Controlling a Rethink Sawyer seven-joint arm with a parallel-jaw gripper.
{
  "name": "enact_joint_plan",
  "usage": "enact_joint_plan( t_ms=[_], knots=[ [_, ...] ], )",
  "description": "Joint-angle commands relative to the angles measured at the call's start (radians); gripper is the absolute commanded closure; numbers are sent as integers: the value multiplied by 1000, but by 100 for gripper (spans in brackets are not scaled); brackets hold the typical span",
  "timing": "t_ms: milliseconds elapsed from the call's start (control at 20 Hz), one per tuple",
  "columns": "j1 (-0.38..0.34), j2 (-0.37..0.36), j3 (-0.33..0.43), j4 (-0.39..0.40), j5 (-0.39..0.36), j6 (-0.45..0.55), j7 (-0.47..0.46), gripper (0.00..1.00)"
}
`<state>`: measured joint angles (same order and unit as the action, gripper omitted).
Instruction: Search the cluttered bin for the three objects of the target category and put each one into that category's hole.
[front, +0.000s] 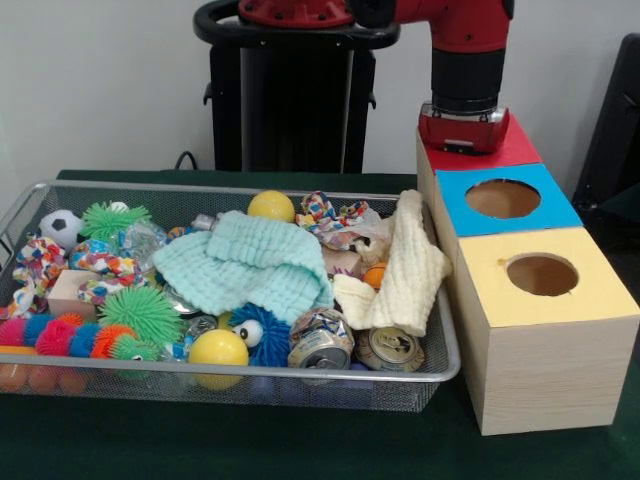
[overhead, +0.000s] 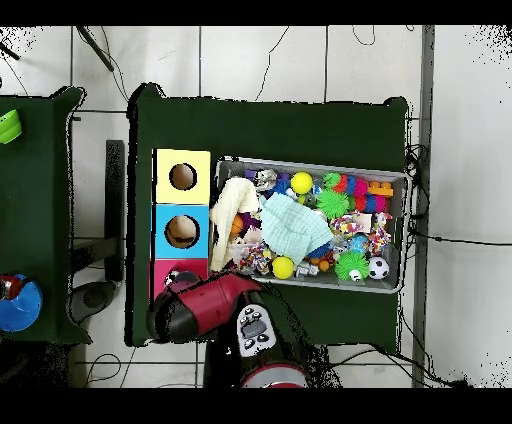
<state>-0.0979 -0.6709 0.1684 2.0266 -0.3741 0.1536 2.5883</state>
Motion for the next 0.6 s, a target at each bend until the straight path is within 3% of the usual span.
enact_joint_plan(
  t_ms=[50,300,600],
  knots=[
    [-115,116,74,-34,121,268,3,100],
    [-93,2,100,56,159,268,25,100],
    [-68,35,63,13,160,262,25,100]
  ],
)
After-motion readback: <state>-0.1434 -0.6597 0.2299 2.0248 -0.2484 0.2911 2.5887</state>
